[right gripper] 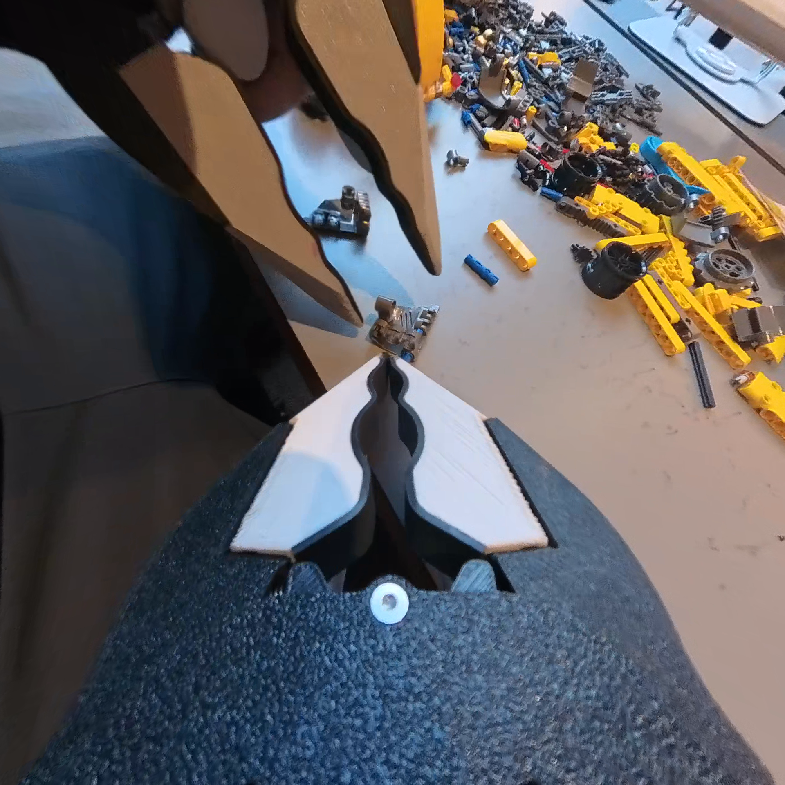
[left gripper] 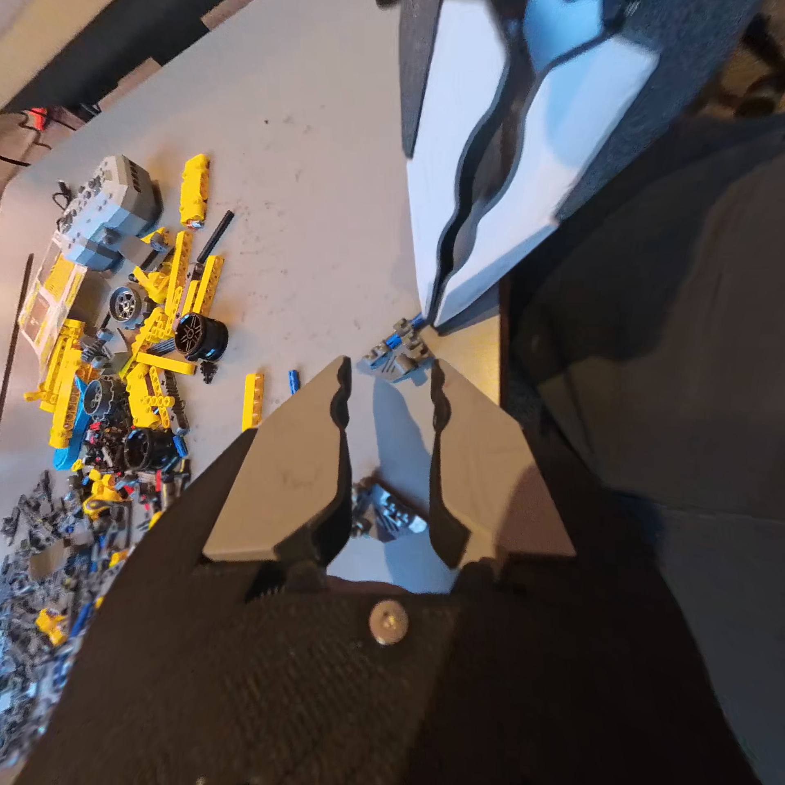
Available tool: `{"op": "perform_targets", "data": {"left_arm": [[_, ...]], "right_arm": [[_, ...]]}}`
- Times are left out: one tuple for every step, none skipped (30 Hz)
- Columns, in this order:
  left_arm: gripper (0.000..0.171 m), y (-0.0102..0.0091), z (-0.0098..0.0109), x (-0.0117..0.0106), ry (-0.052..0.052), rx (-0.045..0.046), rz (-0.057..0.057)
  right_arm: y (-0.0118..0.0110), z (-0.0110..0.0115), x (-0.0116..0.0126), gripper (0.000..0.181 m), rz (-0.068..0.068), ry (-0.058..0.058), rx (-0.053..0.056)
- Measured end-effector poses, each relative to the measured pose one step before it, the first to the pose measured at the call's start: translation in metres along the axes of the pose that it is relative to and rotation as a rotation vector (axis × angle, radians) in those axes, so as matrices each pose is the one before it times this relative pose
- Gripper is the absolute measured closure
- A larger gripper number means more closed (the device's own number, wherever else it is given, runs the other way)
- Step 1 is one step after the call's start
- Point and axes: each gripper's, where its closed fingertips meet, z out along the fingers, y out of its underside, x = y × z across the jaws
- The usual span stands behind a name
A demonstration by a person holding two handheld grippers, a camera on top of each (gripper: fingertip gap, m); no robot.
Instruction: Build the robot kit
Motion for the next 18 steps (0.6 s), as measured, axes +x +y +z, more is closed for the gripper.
{"op": "perform_targets", "data": {"left_arm": [[0.139,0.00367,0.00316,-0.00178,-0.0004,-0.02530,0.0186],[0.139,0.00305,0.00227,0.00221,0.0235,-0.02316,0.0201],[0.140,-0.00020,0.00059,0.00231,0.0218,-0.00110,0.0173],[0.141,-0.00127,0.00027,0.00204,0.0189,0.00634,0.0162],[0.146,-0.00080,0.00029,0.00364,0.0318,0.00460,0.0175],[0.149,-0.00091,0.00054,0.00240,0.0257,0.00671,0.0143],[0.150,-0.00067,0.00041,0.00080,0.0170,0.00234,0.0042],[0.154,-0.00045,0.00016,0.00271,0.0288,-0.00516,-0.0081],[0.163,-0.00198,-0.00018,0.00550,0.0424,0.00074,-0.0119],[0.163,-0.00361,0.00039,0.00347,0.0199,0.00989,-0.0153],[0.163,-0.00258,0.00070,0.00086,-0.0016,0.00689,-0.0103],[0.164,-0.00106,0.00050,0.00096,-0.0011,0.00141,-0.0081],[0.159,-0.00149,-0.00012,0.00124,0.0036,0.00633,-0.0122],[0.154,-0.00151,-0.00107,0.00012,0.0007,0.01123,-0.0161],[0.150,-0.00105,-0.00217,-0.00082,-0.0013,0.01308,-0.0171],[0.149,-0.00022,-0.00332,-0.00115,0.0011,0.01194,-0.0148],[0.149,0.00060,-0.00371,-0.00263,-0.0045,0.00801,-0.0126],[0.149,0.00162,-0.00358,-0.00294,-0.0016,0.00135,-0.0051]], "right_arm": [[-0.00161,-0.00209,0.00083,0.181,0.0096,0.0048,0.0127],[-0.00078,-0.00213,0.00212,0.181,0.0132,0.0098,0.0074],[0.00023,-0.00192,0.00307,0.181,0.0125,0.0148,0.0020],[0.00050,-0.00142,0.00248,0.180,0.0130,0.0106,0.0009],[0.00023,-0.00072,0.00101,0.177,0.0167,0.0014,-0.0007],[0.00036,0.00022,-0.00028,0.173,0.0169,-0.0058,-0.0038],[0.00058,0.00132,-0.00072,0.169,0.0138,-0.0059,-0.0083],[0.00176,0.00225,-0.00144,0.163,0.0072,-0.0076,-0.0163],[0.00310,0.00272,-0.00066,0.162,-0.0043,-0.0003,-0.0223],[0.00177,0.00195,0.00052,0.163,-0.0165,0.0098,-0.0109],[0.00003,0.00026,0.00002,0.171,-0.0194,0.0064,-0.0007],[0.00092,0.00013,0.00129,0.175,-0.0196,0.0108,-0.0072],[0.00021,-0.00023,-0.00063,0.176,-0.0123,-0.0037,-0.0005],[0.00034,-0.00043,-0.00082,0.176,-0.0057,-0.0092,-0.0017],[0.00056,-0.00058,-0.00065,0.176,-0.0019,-0.0103,-0.0026],[0.00061,-0.00089,-0.00047,0.176,0.0003,-0.0108,-0.0010],[0.00052,-0.00094,-0.00041,0.176,-0.0007,-0.0082,0.0008],[0.00030,-0.00081,-0.00034,0.176,-0.0054,-0.0039,0.0026]]}}
